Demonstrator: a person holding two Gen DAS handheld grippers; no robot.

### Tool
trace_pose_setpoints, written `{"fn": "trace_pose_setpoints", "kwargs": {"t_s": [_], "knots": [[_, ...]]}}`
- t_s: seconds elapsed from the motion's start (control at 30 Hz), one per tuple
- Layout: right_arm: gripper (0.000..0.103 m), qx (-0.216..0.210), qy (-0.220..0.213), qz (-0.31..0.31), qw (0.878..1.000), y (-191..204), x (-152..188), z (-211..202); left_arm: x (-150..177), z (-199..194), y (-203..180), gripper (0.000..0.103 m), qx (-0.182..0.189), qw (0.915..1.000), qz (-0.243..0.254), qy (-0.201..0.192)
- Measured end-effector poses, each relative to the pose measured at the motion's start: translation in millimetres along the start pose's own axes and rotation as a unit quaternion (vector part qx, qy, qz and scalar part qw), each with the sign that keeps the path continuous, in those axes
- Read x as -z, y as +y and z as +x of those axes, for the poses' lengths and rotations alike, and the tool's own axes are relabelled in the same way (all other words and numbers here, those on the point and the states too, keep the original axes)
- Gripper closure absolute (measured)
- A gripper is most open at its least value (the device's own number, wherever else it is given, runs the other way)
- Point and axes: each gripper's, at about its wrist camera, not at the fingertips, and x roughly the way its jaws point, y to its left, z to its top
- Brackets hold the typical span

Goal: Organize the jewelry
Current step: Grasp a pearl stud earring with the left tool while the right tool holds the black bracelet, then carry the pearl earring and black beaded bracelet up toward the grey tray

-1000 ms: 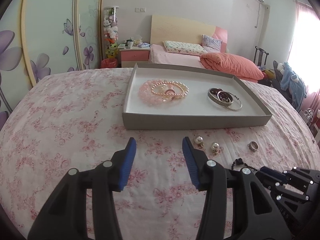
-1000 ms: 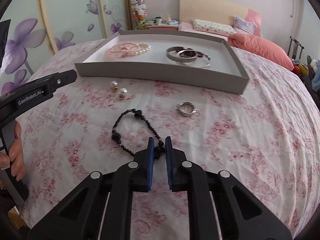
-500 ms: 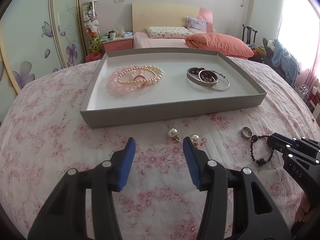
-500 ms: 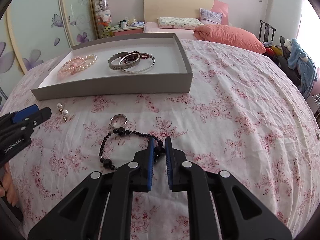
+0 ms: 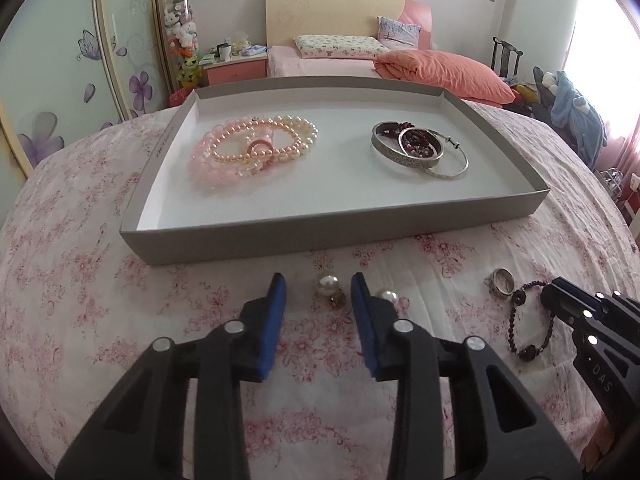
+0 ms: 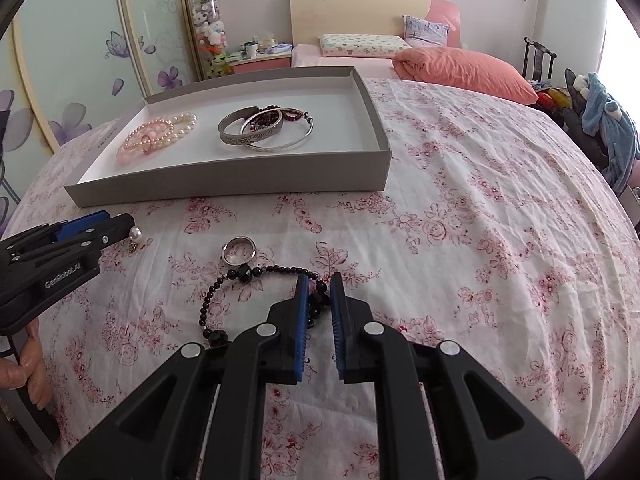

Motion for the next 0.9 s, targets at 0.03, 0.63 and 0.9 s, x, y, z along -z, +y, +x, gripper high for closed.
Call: {"fn": "trace_pose_setpoints", "kwargs": {"t_s": [0.03,0.63,0.9], "knots": [[0.091,-0.001,0.000,0.000,1.000,0.2,0.0,0.1,-0.6,1.3,-1.1,0.079,-0.003,1.0000,0.002,0.002],[0.089,-0.003,0.001,-0.008,1.000,5.1,-1.2,0.7,29.9,-24.9,35.1,0.088,-0.037,0.9993,0.000,0.002],[0.089,-0.018,0.001,0.003,1.000,-1.2,0.9,1.0,31.5,-26.5,41.7,0.088,-0.024,0.9996,-0.012,0.001]]}}
